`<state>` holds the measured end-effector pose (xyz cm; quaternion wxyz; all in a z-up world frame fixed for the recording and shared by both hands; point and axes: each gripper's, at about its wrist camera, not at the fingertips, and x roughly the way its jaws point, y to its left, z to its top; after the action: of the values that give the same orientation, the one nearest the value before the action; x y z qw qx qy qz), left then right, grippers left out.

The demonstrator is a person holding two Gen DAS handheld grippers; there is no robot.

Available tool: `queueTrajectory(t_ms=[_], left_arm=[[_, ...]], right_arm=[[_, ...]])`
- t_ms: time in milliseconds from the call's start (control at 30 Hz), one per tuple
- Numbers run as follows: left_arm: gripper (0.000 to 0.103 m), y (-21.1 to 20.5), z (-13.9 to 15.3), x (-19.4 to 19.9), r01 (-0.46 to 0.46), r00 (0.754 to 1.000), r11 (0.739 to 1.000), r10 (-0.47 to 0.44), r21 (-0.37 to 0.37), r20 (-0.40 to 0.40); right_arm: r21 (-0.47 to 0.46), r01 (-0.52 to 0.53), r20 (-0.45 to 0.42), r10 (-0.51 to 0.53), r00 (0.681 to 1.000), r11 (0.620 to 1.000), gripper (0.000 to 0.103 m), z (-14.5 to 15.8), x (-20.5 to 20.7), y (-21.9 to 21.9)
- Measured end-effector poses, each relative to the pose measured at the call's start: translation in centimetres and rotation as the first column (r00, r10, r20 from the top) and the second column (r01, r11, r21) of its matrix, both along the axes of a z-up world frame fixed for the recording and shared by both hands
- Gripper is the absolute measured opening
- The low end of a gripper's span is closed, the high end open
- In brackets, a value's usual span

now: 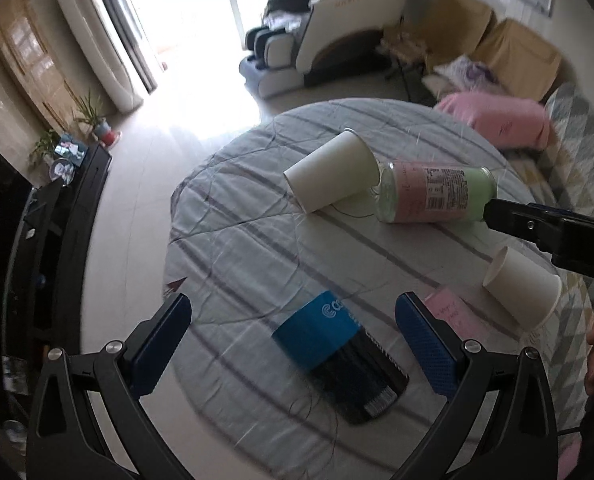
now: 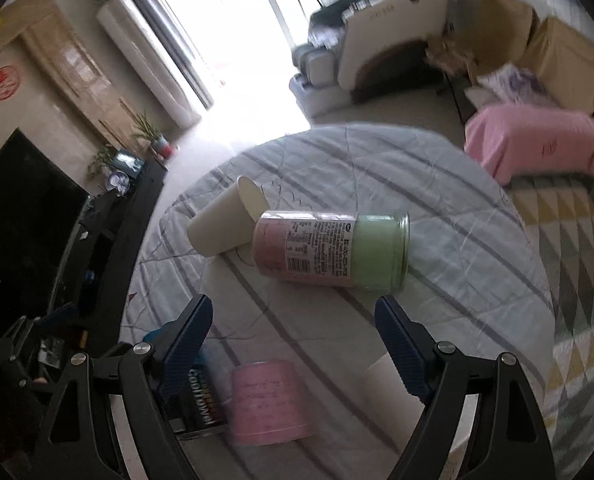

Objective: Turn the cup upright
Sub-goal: 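Lower the left tool over the blue-and-black tumbler and close on it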

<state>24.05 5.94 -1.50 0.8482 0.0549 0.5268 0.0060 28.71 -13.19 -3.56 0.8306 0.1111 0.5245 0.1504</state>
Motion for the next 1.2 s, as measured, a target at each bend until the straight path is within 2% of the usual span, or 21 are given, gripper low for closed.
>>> queueTrajectory(t_ms=[133,267,333,400,467,533,567,633,700,733,767,800,833,900,933,967,1033,1067,1100,1133,1200], left_arm=[[0.103,-0.6,2.0,0.9,0.023,0.994,0.999,-0.019,0.030,-0.108],[0.103,0.2,2.8,0.8,0.032,0.980,0.998,-0.022,0.048,-0.199],[0.103,0.5,3.1,0.8,0.067,0.972,0.996,-0.051,0.063,-0.227],[0.103,0.6,2.9,1.1,0.117,0.962,0.989,-0.091,0.089,-0.258],[0.103,0.4,2.4,1.7,0.194,0.950,0.976,-0.162,0.098,-0.268],[0.103,-0.4,1.7,2.3,0.303,0.917,0.948,-0.261,0.101,-0.302],[0.103,-0.9,1.3,2.5,0.389,0.888,0.915,-0.343,0.105,-0.305],[0.103,-1.8,0.4,2.6,0.550,0.809,0.828,-0.497,0.108,-0.314],[0.103,-2.4,-0.5,2.2,0.721,0.679,0.685,-0.666,0.107,-0.309],[0.103,-2.4,-0.9,1.9,0.793,0.601,0.599,-0.740,0.109,-0.302],[0.103,-2.3,-1.4,1.6,0.860,0.507,0.499,-0.806,0.111,-0.305],[0.102,-2.1,-1.8,1.2,0.900,0.434,0.422,-0.847,0.107,-0.308],[0.102,-1.8,-2.5,0.6,0.943,0.331,0.316,-0.887,0.101,-0.321],[0.101,-1.7,-3.0,-0.2,0.980,0.193,0.167,-0.922,0.107,-0.335],[0.101,-1.7,-3.1,-0.8,0.989,0.126,0.093,-0.934,0.113,-0.333],[0.101,-1.8,-3.1,-1.2,0.992,0.072,0.035,-0.945,0.120,-0.319],[0.101,-2.3,-3.1,-1.7,0.992,-0.006,-0.044,-0.953,0.118,-0.304],[0.101,-2.6,-3.2,-2.1,0.989,-0.031,-0.073,-0.954,0.131,-0.298],[0.100,-2.9,-3.3,-2.4,0.983,-0.060,-0.107,-0.953,0.146,-0.296],[0.100,-3.1,-3.4,-2.8,0.979,-0.085,-0.135,-0.952,0.153,-0.294],[0.100,-3.4,-4.1,-3.6,0.966,-0.151,-0.207,-0.939,0.156,-0.309]], right_arm=[[0.051,0.023,-0.124,-0.017,0.992,0.998,0.084,0.7,0.8,-0.6],[0.074,0.029,-0.209,-0.013,0.978,0.997,0.084,1.1,0.7,-0.7],[0.135,0.030,-0.269,0.007,0.963,0.990,0.085,1.1,0.3,-0.3],[0.119,0.041,-0.292,-0.004,0.956,0.992,0.084,0.6,-0.3,0.2],[0.112,0.078,-0.314,-0.039,0.949,0.991,0.085,0.2,-0.7,0.5],[0.094,0.132,-0.342,-0.093,0.935,0.987,0.084,-0.3,-1.0,0.3],[0.078,0.162,-0.347,-0.125,0.930,0.984,0.084,-0.4,-1.1,0.2],[0.053,0.227,-0.350,-0.195,0.916,0.972,0.084,-0.5,-1.4,0.1],[0.035,0.331,-0.336,-0.301,0.893,0.943,0.084,-0.3,-2.2,-0.1],[0.028,0.365,-0.335,-0.335,0.880,0.930,0.084,-0.2,-2.4,-0.2],[0.029,0.421,-0.333,-0.388,0.859,0.907,0.084,-0.1,-3.1,-0.2],[0.032,0.500,-0.339,-0.461,0.820,0.865,0.084,-0.4,-4.3,0.0],[0.037,0.554,-0.352,-0.508,0.786,0.832,0.084,-0.7,-5.2,0.3],[0.048,0.646,-0.372,-0.586,0.720,0.762,0.084,-1.2,-7.1,1.0],[0.043,0.699,-0.396,-0.629,0.668,0.714,0.084,-1.7,-8.6,1.5],[0.057,0.748,-0.421,-0.663,0.619,0.662,0.084,-2.1,-10.0,2.0],[0.073,0.814,-0.453,-0.708,0.541,0.576,0.084,-3.0,-11.9,2.4],[0.095,0.848,-0.475,-0.725,0.498,0.521,0.084,-3.5,-12.9,2.7],[0.113,0.867,-0.488,-0.733,0.474,0.486,0.084,-3.9,-13.4,2.7],[0.144,0.896,-0.516,-0.741,0.430,0.419,0.084,-4.7,-14.3,2.9],[0.183,0.924,-0.550,-0.744,0.380,0.337,0.084,-5.8,-15.4,3.3]])
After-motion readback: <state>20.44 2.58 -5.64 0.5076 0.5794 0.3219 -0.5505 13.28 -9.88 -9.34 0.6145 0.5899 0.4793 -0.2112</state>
